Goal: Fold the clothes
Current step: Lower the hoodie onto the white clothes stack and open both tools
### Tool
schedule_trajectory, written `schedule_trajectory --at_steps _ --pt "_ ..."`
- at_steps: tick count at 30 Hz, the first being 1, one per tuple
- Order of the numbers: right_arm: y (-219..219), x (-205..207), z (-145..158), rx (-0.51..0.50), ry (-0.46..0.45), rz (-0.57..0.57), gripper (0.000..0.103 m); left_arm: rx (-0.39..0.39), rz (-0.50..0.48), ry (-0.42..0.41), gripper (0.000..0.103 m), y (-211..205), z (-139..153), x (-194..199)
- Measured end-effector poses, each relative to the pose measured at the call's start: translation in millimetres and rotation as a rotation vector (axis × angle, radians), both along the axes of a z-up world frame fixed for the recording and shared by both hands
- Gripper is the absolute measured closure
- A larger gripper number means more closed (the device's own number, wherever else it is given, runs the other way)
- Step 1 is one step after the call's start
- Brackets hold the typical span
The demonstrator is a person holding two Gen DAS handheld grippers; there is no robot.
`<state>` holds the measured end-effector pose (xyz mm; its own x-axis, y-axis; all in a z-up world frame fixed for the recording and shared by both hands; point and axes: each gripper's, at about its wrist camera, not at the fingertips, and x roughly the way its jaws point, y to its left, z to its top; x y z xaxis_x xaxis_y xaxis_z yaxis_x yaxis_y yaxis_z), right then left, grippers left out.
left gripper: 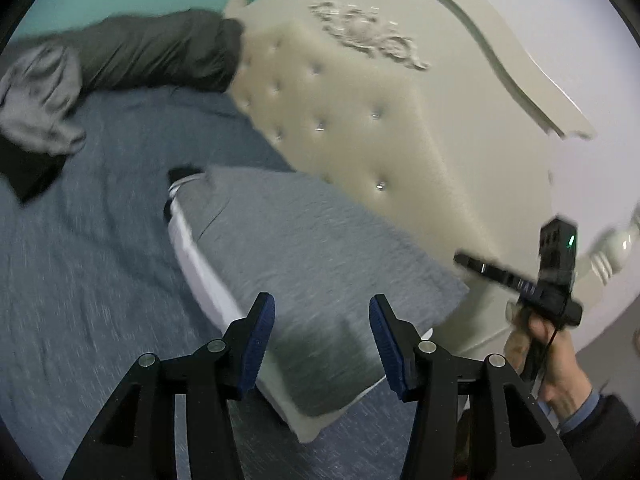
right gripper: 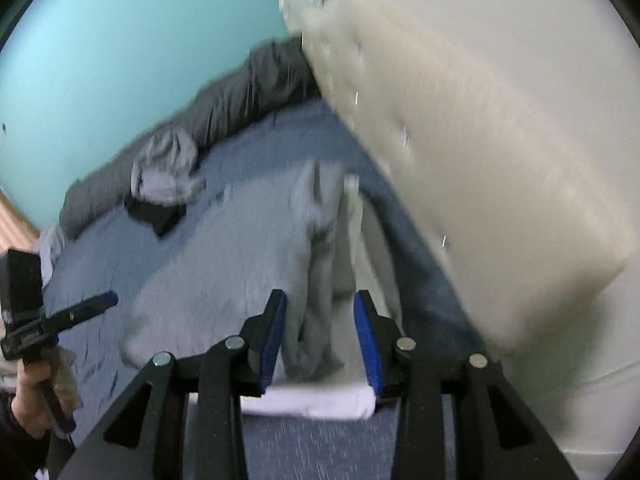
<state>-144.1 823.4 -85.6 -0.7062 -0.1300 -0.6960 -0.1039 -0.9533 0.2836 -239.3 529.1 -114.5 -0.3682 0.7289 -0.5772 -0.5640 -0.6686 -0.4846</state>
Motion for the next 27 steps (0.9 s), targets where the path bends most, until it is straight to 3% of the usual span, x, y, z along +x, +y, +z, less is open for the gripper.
schedule_trajectory --at_steps 4,6,7,9,12,16,20,27 --pt "-8.1 -4.4 22.8 -0.015 0.109 0.026 0.068 -0.051 -0.055 0.053 0.050 22.4 4.2 2.7" --pt "-17.6 -18.7 23.0 0.006 0.088 0.063 0.070 -0.076 -0.077 0.059 0.050 30.8 -1.6 6.4" --pt "-22.1 -26.1 19.9 0.018 0.065 0.080 0.079 -0.095 -0.086 0.063 0.050 34.8 -5.7 7.9" --pt "-29.6 -37.3 5.8 0.043 0.012 0.108 0.089 -0.119 -0.098 0.065 0.050 39.7 -14.9 10.5" --pt "-31.2 -47.2 -28.1 0.092 -0.085 0.082 0.095 -0.129 -0.109 0.053 0.050 41.7 -30.9 13.6" --pt "-13.1 -41.1 -56.6 0.042 -0.094 0.038 0.103 -0.142 -0.124 0.038 0.050 44.3 -52.1 17.8" --pt "-0.4 -32.7 -84.8 -0.025 -0.083 0.024 0.103 -0.144 -0.134 0.030 0.050 45.6 -69.0 22.2" --pt "-5.9 -28.6 -106.2 -0.036 -0.045 0.010 0.103 -0.125 -0.130 0.025 0.051 44.2 -80.9 27.4"
